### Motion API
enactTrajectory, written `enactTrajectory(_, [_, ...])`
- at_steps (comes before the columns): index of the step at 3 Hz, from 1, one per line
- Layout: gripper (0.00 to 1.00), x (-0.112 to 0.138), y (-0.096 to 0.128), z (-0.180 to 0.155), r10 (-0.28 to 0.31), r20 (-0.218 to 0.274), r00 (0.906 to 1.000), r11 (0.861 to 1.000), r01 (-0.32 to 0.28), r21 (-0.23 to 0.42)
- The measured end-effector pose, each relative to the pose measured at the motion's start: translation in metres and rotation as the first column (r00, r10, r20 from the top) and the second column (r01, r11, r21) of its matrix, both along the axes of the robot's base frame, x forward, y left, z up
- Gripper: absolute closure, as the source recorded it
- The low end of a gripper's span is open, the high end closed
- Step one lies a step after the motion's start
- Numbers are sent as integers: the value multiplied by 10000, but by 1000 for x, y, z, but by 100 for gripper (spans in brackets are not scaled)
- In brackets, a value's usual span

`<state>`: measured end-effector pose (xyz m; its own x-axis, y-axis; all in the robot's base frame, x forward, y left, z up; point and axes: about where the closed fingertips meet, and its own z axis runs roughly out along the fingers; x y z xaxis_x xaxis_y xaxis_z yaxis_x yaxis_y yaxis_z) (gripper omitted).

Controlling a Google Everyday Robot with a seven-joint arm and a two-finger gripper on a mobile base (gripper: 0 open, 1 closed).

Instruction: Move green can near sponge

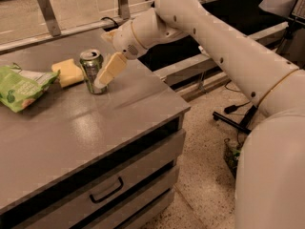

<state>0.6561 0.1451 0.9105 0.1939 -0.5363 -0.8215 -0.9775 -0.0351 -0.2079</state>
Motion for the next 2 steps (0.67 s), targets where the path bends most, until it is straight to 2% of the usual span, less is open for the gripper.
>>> enactTrajectory(1, [0, -1, -26, -2, -63, -181, 9998, 9998, 66, 176])
enactTrajectory(2, [0, -6, -43, -1, 17, -114, 9999, 9992, -22, -410])
